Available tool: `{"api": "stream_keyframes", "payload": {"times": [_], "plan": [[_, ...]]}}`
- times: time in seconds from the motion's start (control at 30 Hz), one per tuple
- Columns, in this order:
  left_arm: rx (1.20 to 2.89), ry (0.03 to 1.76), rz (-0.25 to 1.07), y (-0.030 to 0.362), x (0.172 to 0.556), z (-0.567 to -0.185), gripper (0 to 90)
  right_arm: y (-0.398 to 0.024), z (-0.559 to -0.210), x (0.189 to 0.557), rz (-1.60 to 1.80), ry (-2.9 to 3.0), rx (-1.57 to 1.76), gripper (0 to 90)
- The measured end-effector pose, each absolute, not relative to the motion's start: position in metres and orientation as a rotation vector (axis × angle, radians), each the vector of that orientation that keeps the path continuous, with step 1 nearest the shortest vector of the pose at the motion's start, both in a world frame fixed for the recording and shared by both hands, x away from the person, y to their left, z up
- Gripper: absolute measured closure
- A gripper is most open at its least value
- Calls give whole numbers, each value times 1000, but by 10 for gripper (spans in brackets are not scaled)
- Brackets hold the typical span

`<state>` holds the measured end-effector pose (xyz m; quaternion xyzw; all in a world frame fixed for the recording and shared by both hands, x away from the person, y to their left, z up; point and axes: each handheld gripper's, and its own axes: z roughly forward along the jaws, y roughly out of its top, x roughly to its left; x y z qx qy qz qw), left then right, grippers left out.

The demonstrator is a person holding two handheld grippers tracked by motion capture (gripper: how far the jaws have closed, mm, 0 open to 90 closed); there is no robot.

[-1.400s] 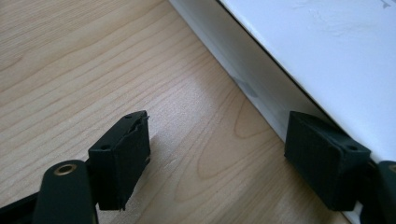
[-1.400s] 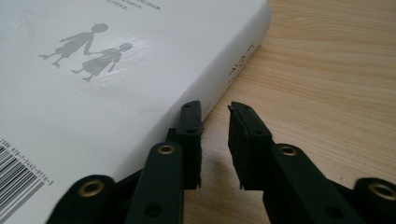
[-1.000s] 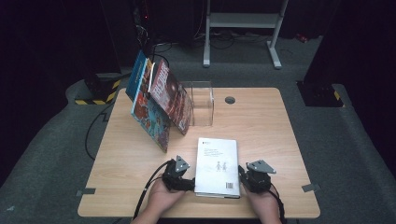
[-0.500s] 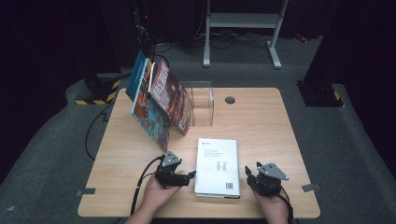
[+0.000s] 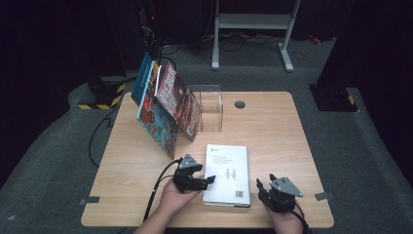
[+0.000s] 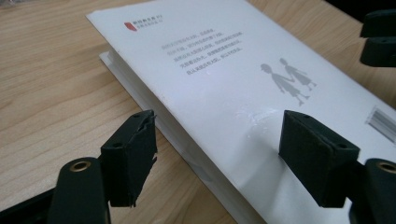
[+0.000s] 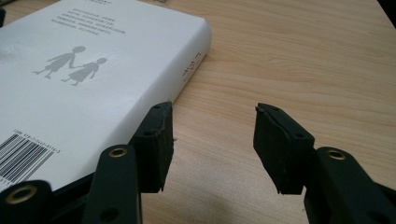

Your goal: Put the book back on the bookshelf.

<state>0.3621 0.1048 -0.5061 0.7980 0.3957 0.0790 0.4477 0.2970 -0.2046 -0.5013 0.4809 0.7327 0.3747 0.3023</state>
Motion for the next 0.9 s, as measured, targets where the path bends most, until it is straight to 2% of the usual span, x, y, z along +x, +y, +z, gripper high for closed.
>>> {"api": "stream_keyframes", "payload": {"times": [0.33,0.43,0.9], "plan": [[1943,995,98,98,374,-513,248,-204,-500,292,1004,1942,1262,472],[1937,1007,77,97,377,-515,191,-201,-501,293,1004,1952,1260,472],[1941,936,85,91,382,-520,117,-198,-503,292,1002,1963,1249,470]]}}
